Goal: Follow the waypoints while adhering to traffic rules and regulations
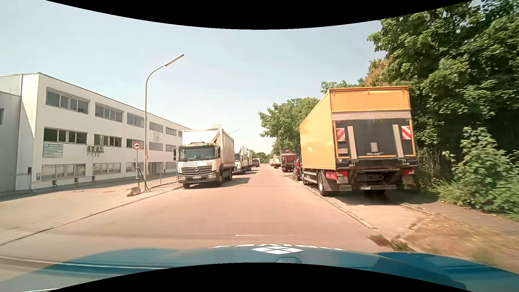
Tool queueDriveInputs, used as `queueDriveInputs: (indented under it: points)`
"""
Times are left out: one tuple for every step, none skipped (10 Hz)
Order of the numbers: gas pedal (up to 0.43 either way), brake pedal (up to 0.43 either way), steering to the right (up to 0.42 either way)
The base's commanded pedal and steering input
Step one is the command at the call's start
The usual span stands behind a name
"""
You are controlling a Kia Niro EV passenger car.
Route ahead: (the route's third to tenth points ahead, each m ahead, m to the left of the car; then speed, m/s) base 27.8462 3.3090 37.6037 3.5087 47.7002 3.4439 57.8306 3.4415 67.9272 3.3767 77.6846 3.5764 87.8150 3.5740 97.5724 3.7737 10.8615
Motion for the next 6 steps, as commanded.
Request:
queueDriveInputs:
  points:
    - [0.11, 0.0, -0.003]
    - [0.098, 0.0, -0.004]
    - [0.067, 0.0, -0.004]
    - [0.059, 0.0, -0.005]
    - [0.059, 0.0, -0.005]
    - [0.059, 0.0, -0.005]
